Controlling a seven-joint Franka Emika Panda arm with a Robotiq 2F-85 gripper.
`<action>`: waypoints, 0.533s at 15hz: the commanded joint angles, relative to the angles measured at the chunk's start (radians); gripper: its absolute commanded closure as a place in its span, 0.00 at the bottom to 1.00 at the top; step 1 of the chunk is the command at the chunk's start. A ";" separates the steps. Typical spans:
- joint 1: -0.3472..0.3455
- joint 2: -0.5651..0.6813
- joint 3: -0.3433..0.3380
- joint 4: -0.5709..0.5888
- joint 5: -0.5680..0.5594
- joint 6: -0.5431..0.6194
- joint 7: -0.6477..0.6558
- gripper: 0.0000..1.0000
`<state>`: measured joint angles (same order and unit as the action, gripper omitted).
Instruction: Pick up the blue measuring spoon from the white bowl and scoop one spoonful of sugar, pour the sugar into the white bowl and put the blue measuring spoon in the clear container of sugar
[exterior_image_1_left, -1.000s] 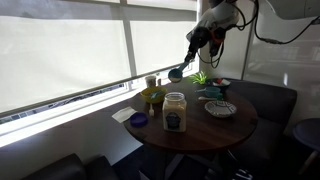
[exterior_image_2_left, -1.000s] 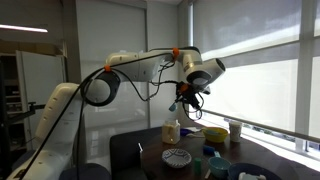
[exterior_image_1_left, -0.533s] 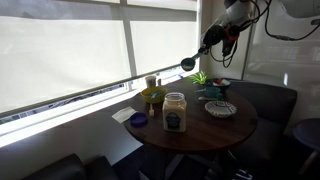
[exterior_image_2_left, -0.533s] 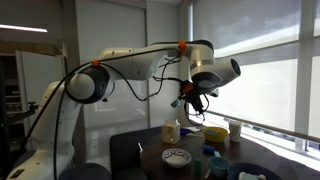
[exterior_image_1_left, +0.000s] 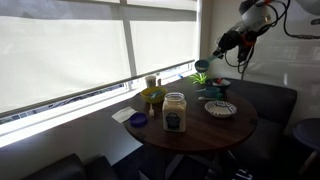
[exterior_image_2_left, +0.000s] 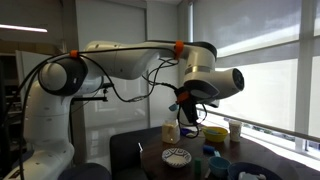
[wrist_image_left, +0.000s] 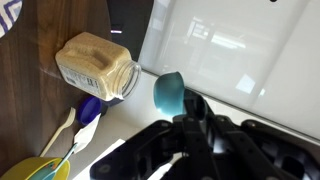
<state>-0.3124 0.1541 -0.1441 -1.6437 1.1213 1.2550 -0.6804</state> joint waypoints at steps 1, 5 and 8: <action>0.016 -0.124 -0.042 -0.193 0.022 0.032 -0.038 0.98; 0.016 -0.206 -0.075 -0.310 0.020 0.059 -0.051 0.98; 0.008 -0.255 -0.102 -0.382 0.025 0.078 -0.049 0.98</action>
<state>-0.3113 -0.0135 -0.2171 -1.9143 1.1215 1.2886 -0.7228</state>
